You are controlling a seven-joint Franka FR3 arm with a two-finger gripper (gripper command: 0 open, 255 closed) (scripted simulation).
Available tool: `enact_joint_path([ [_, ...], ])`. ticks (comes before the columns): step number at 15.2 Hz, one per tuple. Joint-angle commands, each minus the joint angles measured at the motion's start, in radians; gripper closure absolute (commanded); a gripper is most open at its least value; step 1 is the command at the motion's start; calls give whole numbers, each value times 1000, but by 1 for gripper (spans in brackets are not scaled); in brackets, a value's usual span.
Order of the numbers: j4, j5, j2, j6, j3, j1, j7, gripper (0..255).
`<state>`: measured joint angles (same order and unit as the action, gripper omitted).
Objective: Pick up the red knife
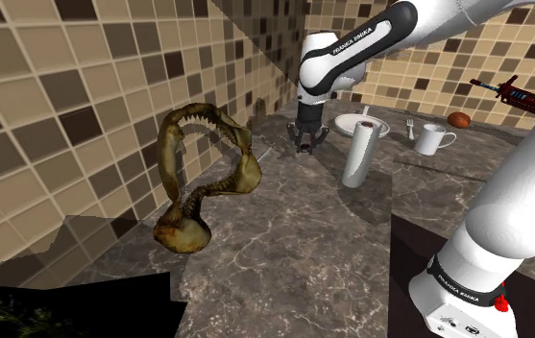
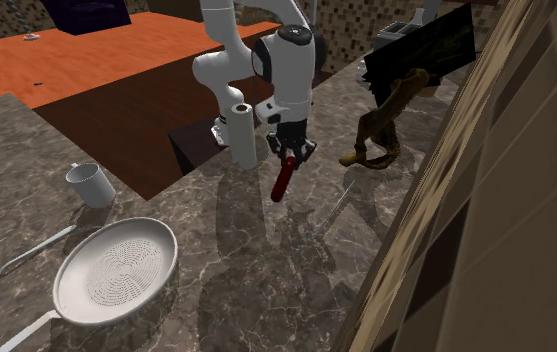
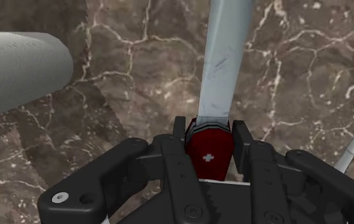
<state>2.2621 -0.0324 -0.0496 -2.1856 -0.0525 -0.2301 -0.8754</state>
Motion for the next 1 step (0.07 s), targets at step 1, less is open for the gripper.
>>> enact_joint_path([
  [1,-1,0,-6,8,0,0,0,255],
])
